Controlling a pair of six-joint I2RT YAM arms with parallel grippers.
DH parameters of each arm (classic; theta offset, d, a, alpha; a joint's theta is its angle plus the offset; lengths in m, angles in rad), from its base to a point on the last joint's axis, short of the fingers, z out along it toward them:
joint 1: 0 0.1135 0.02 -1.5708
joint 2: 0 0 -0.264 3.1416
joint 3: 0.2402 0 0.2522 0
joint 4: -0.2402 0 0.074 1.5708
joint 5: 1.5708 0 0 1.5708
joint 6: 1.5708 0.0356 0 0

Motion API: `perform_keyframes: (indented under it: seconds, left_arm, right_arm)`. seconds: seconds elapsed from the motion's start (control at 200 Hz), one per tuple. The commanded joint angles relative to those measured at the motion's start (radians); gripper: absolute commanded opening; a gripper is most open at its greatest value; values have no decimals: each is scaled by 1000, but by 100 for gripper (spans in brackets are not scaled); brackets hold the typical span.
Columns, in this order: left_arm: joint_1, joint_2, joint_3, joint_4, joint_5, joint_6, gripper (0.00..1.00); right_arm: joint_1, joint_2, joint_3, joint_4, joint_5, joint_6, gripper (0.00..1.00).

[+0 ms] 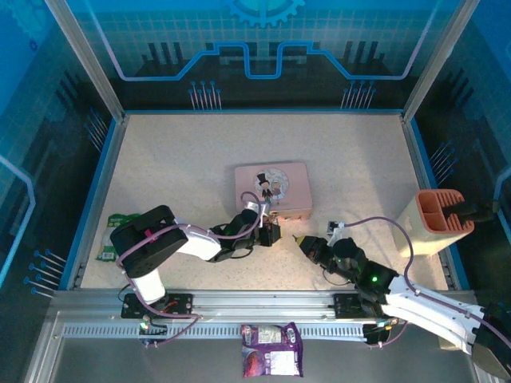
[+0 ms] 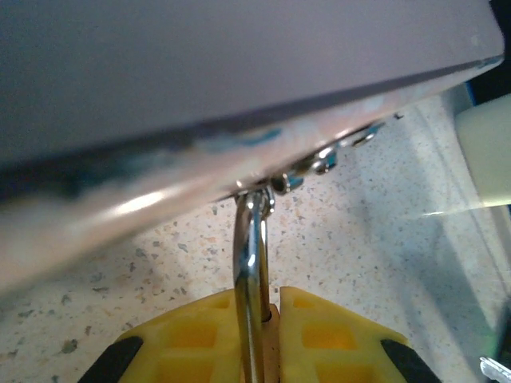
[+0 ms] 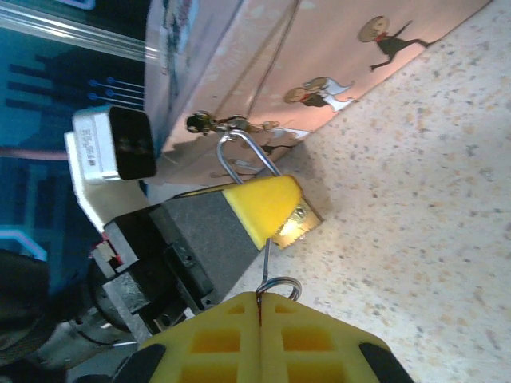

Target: Unlock the padlock with the key

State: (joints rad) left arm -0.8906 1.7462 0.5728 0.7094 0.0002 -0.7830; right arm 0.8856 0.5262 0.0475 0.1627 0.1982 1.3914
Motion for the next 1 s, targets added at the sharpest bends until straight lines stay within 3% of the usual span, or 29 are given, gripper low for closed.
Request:
perform_keyframes:
  seconds: [0.0,0.35,0.66,0.996]
  left_arm:
    - [23,-36,7,181,65,-90,2]
    - [51,-62,15,252,71,-328,0]
    - [51,-108,12,288,-13,-424,0]
    - [16,-145,-50,383,-141,-540,0]
  right_arm:
    - [10,19,-39,117,16,63,0]
    - [23,136,-52,351,29,47,0]
    - [73,220,-66,488,105,90,0]
    - [88,155,-72,406,188,199,0]
